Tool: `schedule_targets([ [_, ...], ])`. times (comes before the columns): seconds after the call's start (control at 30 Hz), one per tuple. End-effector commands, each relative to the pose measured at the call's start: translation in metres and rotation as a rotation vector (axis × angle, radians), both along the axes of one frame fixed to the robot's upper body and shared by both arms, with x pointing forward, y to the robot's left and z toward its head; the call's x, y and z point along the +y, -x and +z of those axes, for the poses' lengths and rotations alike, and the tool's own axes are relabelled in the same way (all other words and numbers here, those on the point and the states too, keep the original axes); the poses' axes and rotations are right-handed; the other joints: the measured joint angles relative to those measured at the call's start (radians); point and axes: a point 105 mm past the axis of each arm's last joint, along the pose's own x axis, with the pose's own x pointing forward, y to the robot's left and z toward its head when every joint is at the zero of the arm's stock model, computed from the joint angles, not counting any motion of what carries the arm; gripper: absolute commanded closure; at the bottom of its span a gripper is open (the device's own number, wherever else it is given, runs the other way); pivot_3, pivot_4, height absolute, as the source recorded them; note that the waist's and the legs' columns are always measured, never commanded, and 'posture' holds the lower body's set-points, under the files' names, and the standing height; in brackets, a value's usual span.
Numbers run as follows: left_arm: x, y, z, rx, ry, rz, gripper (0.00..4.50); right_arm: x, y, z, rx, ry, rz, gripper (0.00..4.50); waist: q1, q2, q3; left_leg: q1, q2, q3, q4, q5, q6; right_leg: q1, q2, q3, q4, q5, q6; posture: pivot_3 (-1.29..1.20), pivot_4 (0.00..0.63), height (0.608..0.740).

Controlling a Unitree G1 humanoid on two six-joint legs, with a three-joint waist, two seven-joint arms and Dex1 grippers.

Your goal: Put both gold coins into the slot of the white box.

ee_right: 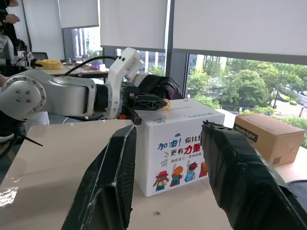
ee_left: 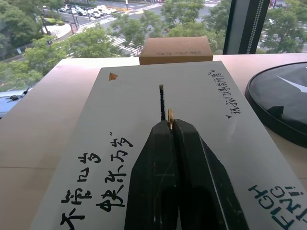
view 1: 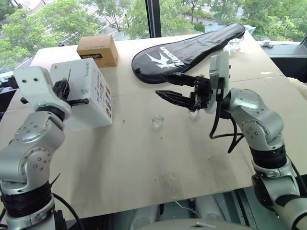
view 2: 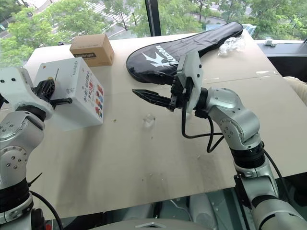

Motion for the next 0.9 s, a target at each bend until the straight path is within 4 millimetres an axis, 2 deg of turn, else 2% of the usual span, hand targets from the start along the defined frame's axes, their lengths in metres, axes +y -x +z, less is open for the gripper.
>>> schedule_targets([
  [0.03,0.013,0.003,-0.010,0.038,0.003,0.063,4.50,-0.003,0.006,0.008,-0.049,-0.023,0.004,2.22,-0.002,0.000,0.000,0.000,0.000,0.000,0.000,0.000,0.000,0.000,0.000,0.000,0.000,0.000,0.000,0.00,0.150,0.740],
  [0.13,0.018,0.005,-0.020,0.059,0.016,0.075,4.50,-0.003,0.006,0.008,-0.049,-0.023,0.003,2.22,-0.004,0.000,0.000,0.001,0.000,0.001,0.000,0.000,0.000,0.000,0.000,0.001,0.001,0.000,0.000,0.00,0.150,0.740],
  [0.3,0.017,0.005,-0.021,0.057,0.023,0.064,4.50,-0.003,0.006,0.009,-0.050,-0.028,0.002,2.22,-0.008,0.001,-0.001,0.004,0.000,0.003,0.000,0.000,0.000,0.000,0.000,0.004,0.003,0.000,0.000,0.00,0.150,0.740],
  [0.4,0.011,0.003,-0.015,0.029,0.020,0.040,3.67,-0.004,0.006,0.008,-0.047,-0.027,0.003,2.17,-0.005,0.001,-0.001,0.004,0.000,0.003,0.000,0.000,0.000,0.000,0.001,0.004,0.004,0.000,0.000,0.00,0.150,0.740],
  [0.43,0.011,0.003,-0.013,0.021,0.003,0.040,3.27,-0.004,0.006,0.008,-0.045,-0.026,0.003,2.17,-0.003,0.001,-0.001,0.004,0.000,0.003,0.000,0.000,0.000,0.000,0.000,0.004,0.004,0.000,0.000,0.00,0.150,0.740],
  [0.57,0.014,0.004,0.002,-0.068,-0.042,0.080,1.30,-0.008,0.003,0.002,-0.025,-0.019,-0.018,2.17,0.003,0.001,-0.001,0.003,0.000,0.002,0.001,0.000,0.000,0.000,0.000,0.003,0.004,0.000,0.000,0.00,0.150,0.740],
  [0.6,0.013,0.005,0.011,-0.124,-0.047,0.083,1.30,-0.012,0.002,-0.001,-0.012,-0.016,-0.032,2.17,0.006,0.001,-0.001,0.003,0.000,0.002,0.001,0.000,0.000,0.000,0.000,0.003,0.004,0.000,0.000,0.00,0.150,0.740],
  [0.63,0.003,0.005,0.023,-0.203,-0.023,0.017,1.30,-0.018,-0.001,-0.005,0.008,-0.019,-0.052,2.17,0.008,0.000,-0.001,0.003,-0.001,0.002,0.001,0.000,0.000,0.000,0.000,0.003,0.004,0.000,0.000,0.00,0.150,0.740],
  [0.7,-0.033,0.010,0.043,-0.326,0.017,-0.200,1.30,-0.033,-0.005,-0.015,0.067,-0.036,-0.101,2.17,0.019,-0.003,-0.002,0.001,-0.001,0.000,0.002,0.000,0.000,0.000,0.000,0.002,0.003,0.000,0.000,0.00,0.150,0.740],
  [0.77,-0.084,0.026,0.043,-0.350,0.071,-0.504,1.30,-0.050,-0.005,-0.037,0.108,0.014,-0.152,2.17,0.025,-0.004,-0.002,-0.001,-0.001,0.000,0.003,0.000,0.000,0.000,-0.001,0.002,0.002,0.000,0.000,0.00,0.150,0.740],
  [0.83,-0.118,0.047,0.021,-0.253,0.109,-0.720,1.30,-0.067,-0.002,-0.065,0.154,0.088,-0.197,2.17,0.023,-0.004,-0.003,-0.003,-0.001,-0.001,0.003,0.000,0.000,0.000,-0.002,0.002,0.000,0.000,0.000,0.00,0.150,0.740],
  [0.9,-0.130,0.066,-0.031,-0.019,0.091,-0.774,1.30,-0.089,0.002,-0.098,0.227,0.129,-0.263,2.17,0.016,-0.003,-0.003,-0.002,-0.001,0.002,0.003,0.000,0.000,0.000,-0.002,0.003,-0.003,0.000,0.000,0.00,0.150,0.740],
])
